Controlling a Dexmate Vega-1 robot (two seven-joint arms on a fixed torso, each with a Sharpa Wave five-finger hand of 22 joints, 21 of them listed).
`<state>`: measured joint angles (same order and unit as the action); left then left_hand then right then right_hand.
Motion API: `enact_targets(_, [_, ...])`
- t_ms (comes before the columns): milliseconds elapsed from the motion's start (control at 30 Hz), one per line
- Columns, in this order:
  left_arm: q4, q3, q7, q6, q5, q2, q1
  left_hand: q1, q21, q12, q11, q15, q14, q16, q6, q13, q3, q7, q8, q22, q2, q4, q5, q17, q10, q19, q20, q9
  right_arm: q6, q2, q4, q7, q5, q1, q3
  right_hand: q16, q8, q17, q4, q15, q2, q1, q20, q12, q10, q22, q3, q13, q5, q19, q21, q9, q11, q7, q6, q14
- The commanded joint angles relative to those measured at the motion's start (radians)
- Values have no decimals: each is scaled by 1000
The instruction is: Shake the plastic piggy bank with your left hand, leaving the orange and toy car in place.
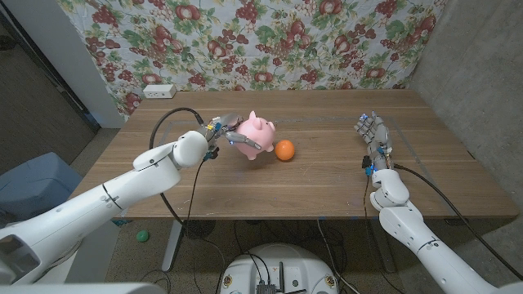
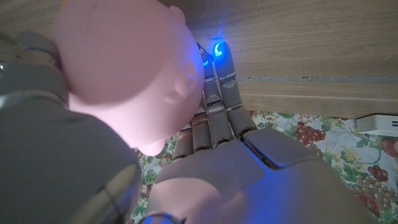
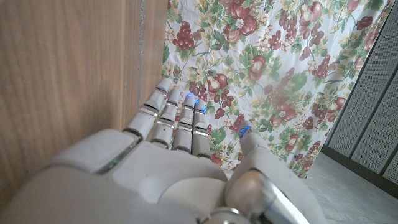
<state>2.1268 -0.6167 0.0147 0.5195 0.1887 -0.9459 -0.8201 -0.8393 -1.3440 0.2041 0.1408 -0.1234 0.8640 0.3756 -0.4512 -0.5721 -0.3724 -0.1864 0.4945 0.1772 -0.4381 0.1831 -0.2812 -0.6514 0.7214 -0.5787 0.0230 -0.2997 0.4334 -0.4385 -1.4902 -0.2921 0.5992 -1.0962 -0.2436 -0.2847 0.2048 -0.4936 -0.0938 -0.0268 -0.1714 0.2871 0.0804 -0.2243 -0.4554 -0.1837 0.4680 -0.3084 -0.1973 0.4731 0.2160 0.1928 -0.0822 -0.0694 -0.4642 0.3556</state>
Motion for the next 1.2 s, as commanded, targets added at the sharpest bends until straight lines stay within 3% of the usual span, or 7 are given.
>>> enact_targets(33, [84,-1,-42,78,68,-58,-38,-497,-4,5,-288,362,265,4,-408,-5,-229,186,1,1,465,-4,-5,-4,290,33,152,-1,-2,-3,-4,7,-3,4,-9,3,-3,-3,0,1,3,2,4,-2,-6,-3,9,-4,-6,6,6,4,-5,0,-11,10])
enact_targets(767, [170,-17,-76,185,186,-109,-85,-494,-6,5,-293,362,264,1,-410,-3,-229,190,-3,2,463,-3,-2,-8,291,38,150,-1,-8,1,-8,4,-14,15,-24,3,-3,-3,0,1,3,1,5,-2,-6,-3,9,-4,-5,7,7,4,-5,1,-10,11])
enact_targets(1200, [178,-37,-107,207,253,-113,-94,-492,-7,4,-295,362,265,0,-412,-2,-229,191,-5,2,464,-3,0,-9,292,40,150,0,0,0,-25,-6,-28,3,-25,2,-3,-4,0,3,3,1,4,-2,-5,-3,9,-4,-5,7,7,4,-3,2,-9,12])
